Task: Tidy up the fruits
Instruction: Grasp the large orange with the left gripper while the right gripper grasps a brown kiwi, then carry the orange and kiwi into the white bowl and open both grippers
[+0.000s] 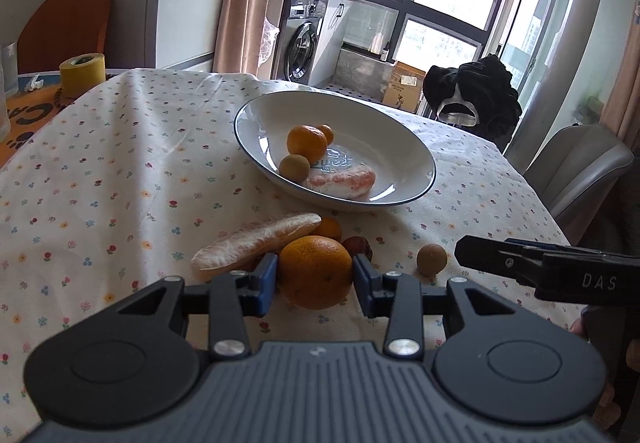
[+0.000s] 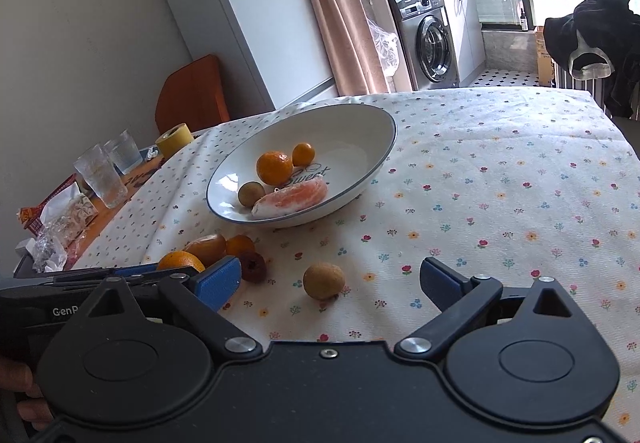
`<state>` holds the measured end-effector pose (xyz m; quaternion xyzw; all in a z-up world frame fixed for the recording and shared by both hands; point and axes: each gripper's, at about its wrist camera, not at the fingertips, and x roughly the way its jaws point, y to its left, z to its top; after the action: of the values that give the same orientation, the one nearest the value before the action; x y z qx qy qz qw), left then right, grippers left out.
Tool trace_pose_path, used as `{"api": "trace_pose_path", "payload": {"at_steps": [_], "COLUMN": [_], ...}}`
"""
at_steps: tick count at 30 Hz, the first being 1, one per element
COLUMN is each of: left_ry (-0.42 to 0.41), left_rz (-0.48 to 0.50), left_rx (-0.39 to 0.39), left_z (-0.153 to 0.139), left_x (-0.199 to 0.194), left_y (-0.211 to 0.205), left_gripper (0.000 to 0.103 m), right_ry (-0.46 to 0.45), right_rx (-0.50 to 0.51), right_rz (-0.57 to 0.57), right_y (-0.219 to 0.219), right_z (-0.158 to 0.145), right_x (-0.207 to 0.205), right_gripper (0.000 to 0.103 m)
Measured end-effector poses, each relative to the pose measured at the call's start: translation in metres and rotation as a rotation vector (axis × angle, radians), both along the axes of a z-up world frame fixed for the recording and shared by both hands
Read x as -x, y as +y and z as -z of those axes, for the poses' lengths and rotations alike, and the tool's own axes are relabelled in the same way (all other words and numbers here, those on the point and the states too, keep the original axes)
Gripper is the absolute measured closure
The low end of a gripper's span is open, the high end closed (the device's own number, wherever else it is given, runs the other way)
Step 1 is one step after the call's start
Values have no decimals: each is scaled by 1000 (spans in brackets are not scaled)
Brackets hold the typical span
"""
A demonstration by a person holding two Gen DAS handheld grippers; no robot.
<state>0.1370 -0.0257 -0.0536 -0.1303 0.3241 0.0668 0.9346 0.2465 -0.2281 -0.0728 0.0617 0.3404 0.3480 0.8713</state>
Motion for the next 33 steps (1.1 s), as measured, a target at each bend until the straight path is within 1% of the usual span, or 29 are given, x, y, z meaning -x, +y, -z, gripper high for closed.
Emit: {"api": "trace_pose_path", "payload": {"at_steps": [1, 3, 5, 10, 14, 16, 17, 18, 19, 21, 33], "left_ry": [-4, -12, -21, -35, -49, -54, -54, -55, -55, -58, -80], "left_rz": [-1, -8, -18, -37, -57, -69, -77, -83, -89, -100, -98], "left_rx": [3, 13, 17, 30, 40, 43, 46, 48, 49, 55, 55], "left_z": [-1, -3, -5, -8, -11, -12, -12, -12, -12, -12, -18], "left_x": [1, 4, 7, 15, 23, 27, 29, 30, 32, 36, 34], "left_y": [2, 7, 12, 25, 38, 44, 46, 48, 50, 53, 55], "left_gripper": [64, 64, 64, 64, 64, 64, 64, 64, 64, 64, 64], "right_ry": [-1, -3, -7, -49, -54, -40, -25, -45, -38, -35, -86], "right_rx": [9, 26, 45, 100, 142, 179, 187, 194, 201, 173, 153], "right_rz": [-3, -8, -16, -26, -16, 4, 7, 22, 19, 15, 17], "right_y": [3, 9, 16, 34, 46, 50, 51, 51, 50, 48, 51], "right_z": [0, 0, 1, -1, 4, 12, 14, 14, 13, 10, -15], "right_x": [0, -1, 0, 5, 3, 0, -1, 1, 2, 5, 9], "right_gripper": [12, 21, 25, 27, 35, 49, 69, 77, 77, 78, 78]}}
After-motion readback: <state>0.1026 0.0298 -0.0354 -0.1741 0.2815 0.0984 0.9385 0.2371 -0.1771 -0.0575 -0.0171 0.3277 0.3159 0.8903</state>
